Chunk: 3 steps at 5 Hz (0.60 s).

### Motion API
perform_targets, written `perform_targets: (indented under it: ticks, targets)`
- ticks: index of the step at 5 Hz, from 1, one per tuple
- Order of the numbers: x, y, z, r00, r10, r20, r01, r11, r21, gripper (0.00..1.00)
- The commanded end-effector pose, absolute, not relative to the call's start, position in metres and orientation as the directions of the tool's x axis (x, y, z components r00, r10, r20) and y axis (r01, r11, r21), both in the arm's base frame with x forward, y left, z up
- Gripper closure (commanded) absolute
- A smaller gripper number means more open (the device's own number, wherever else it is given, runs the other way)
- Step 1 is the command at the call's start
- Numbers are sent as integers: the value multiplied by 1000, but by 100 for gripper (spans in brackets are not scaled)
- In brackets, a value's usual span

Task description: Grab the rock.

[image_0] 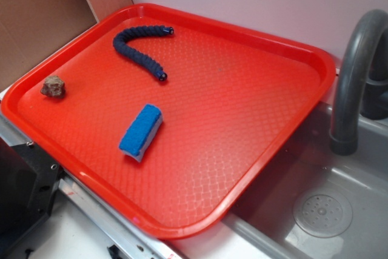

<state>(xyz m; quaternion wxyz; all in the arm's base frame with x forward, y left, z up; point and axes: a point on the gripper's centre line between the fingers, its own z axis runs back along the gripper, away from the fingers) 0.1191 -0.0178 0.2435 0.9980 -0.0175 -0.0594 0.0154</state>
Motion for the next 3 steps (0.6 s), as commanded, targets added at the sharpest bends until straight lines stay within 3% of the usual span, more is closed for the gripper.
perform_targets:
  ticks: [1,2,3]
  targets:
    - [119,-18,244,992,33,118,-29,999,-37,0]
    - [136,15,231,946,278,167,-271,960,-64,0]
    - [150,41,205,895,417,161,-417,908,-33,0]
